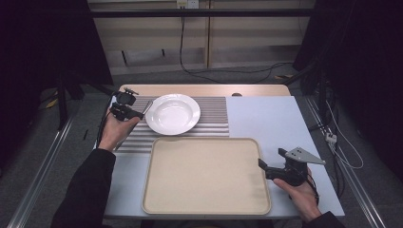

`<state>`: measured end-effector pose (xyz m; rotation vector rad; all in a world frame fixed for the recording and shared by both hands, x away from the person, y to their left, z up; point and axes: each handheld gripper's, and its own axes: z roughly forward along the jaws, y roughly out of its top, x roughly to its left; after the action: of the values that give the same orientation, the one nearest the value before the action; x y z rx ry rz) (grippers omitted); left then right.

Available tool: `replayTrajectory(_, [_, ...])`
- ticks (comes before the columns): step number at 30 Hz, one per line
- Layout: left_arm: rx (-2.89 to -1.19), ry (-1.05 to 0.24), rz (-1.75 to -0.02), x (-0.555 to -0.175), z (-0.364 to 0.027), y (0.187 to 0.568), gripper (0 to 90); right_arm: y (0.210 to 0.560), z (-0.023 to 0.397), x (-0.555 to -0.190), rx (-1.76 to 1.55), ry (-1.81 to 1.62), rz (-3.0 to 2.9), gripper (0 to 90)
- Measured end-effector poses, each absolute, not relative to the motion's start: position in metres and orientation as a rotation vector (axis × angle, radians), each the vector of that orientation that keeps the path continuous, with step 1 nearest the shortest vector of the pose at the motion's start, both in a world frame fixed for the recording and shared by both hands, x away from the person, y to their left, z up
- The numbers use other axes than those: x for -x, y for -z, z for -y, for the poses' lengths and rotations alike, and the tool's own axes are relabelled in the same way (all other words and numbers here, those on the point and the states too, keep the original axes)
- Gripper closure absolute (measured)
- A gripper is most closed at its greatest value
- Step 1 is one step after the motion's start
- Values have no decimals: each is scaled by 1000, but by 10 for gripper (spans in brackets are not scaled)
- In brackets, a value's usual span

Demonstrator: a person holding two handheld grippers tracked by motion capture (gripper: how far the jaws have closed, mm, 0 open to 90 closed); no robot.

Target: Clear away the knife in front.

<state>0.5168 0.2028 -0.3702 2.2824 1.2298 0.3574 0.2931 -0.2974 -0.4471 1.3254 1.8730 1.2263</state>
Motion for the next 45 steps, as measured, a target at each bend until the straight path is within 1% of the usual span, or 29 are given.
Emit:
replayTrajectory(7, [-2280, -359, -1197, -504, -196, 366, 798, 447, 297, -293, -1326, -1225, -1875, 97])
replayTrajectory(11, [-2251, -347, -1186, -497, -192, 364, 798, 447, 297, -293, -1325, -1225, -1874, 97])
replayTrajectory(20, [-2276, -343, -1110, -478, -181, 364, 798, 447, 297, -293, -1326, -1220, -1873, 98])
replayTrajectory(33, [-2303, -340, -1042, -456, -153, 361, 797, 447, 297, -293, -1324, -1219, -1872, 99])
replayTrajectory(39, [-2333, -313, -1015, -449, -142, 366, 797, 447, 296, -293, -1321, -1221, -1874, 99])
replayTrajectory(43, [-2338, -317, -1001, -443, -133, 368, 797, 447, 296, -293, -1318, -1220, -1879, 99])
replayTrajectory(45, [-2333, -293, -992, -442, -130, 369, 797, 447, 296, -293, -1318, -1221, -1878, 99])
